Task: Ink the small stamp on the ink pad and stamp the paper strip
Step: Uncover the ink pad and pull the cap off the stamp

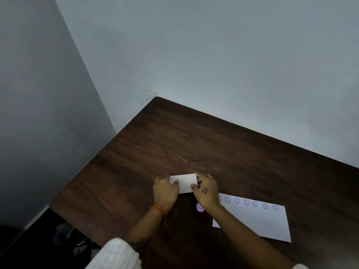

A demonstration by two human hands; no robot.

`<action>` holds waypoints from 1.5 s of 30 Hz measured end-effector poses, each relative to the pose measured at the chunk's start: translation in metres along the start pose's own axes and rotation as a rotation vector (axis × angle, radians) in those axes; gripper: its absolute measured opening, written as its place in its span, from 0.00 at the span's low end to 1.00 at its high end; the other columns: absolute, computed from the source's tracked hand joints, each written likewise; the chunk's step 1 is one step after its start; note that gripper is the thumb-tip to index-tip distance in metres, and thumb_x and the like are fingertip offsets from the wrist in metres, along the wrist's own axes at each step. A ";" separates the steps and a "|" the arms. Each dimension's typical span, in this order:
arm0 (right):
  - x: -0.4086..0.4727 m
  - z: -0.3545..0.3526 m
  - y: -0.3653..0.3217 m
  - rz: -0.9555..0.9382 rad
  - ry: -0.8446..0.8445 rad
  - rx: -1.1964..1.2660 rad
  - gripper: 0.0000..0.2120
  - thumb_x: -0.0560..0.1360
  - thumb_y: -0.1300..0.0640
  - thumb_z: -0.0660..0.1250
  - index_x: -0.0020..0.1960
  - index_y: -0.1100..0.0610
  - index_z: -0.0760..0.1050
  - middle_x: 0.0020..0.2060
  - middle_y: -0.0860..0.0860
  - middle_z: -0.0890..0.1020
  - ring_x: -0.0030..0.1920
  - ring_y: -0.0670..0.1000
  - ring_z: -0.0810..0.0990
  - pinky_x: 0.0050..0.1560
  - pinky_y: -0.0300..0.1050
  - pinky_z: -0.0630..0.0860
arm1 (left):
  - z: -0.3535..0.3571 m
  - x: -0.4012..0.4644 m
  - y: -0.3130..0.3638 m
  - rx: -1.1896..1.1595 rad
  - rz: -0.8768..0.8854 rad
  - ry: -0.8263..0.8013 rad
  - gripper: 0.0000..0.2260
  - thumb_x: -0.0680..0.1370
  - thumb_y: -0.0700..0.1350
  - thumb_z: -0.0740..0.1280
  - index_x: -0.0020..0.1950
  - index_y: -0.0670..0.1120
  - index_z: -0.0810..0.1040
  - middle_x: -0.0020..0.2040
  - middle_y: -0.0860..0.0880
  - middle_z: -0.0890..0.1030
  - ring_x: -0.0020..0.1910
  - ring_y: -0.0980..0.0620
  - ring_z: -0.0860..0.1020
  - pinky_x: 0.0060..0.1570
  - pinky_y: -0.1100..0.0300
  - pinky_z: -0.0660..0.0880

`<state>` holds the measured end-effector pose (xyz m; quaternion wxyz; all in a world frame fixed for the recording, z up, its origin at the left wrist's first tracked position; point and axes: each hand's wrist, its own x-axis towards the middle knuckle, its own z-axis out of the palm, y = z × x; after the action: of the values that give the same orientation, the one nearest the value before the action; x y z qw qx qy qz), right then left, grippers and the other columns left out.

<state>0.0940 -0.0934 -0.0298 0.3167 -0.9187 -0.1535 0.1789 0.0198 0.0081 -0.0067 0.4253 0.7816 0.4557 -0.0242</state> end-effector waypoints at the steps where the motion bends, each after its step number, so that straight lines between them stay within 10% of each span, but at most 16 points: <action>1: -0.001 -0.001 -0.002 -0.006 0.011 0.003 0.21 0.74 0.59 0.67 0.67 0.57 0.70 0.64 0.56 0.75 0.64 0.55 0.74 0.65 0.48 0.72 | -0.001 -0.002 0.000 -0.001 0.008 0.008 0.21 0.78 0.48 0.63 0.69 0.40 0.68 0.69 0.39 0.68 0.65 0.42 0.71 0.68 0.49 0.68; 31: -0.073 0.022 -0.011 -0.117 -0.229 -0.025 0.22 0.71 0.60 0.70 0.64 0.57 0.71 0.62 0.55 0.76 0.60 0.53 0.76 0.66 0.49 0.71 | -0.021 -0.049 -0.076 0.089 0.001 0.080 0.25 0.78 0.48 0.64 0.73 0.45 0.62 0.72 0.41 0.64 0.69 0.41 0.66 0.68 0.48 0.68; 37: -0.070 0.002 -0.015 -0.127 -0.126 0.094 0.24 0.72 0.58 0.70 0.66 0.53 0.70 0.62 0.53 0.77 0.58 0.51 0.78 0.61 0.46 0.75 | -0.012 -0.053 -0.058 0.156 0.279 0.199 0.28 0.75 0.49 0.68 0.72 0.49 0.61 0.72 0.45 0.63 0.68 0.45 0.64 0.63 0.52 0.69; 45: -0.063 -0.035 0.011 -0.019 0.085 0.198 0.22 0.70 0.58 0.72 0.63 0.53 0.73 0.63 0.54 0.77 0.58 0.52 0.79 0.54 0.42 0.74 | 0.023 -0.054 -0.025 0.052 0.520 -0.028 0.30 0.74 0.43 0.69 0.73 0.48 0.61 0.73 0.47 0.63 0.71 0.48 0.62 0.69 0.56 0.62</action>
<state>0.0548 -0.1449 0.0041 0.4139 -0.8882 -0.1304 0.1510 -0.0224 -0.0392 -0.0144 0.4035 0.8827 0.2325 0.0635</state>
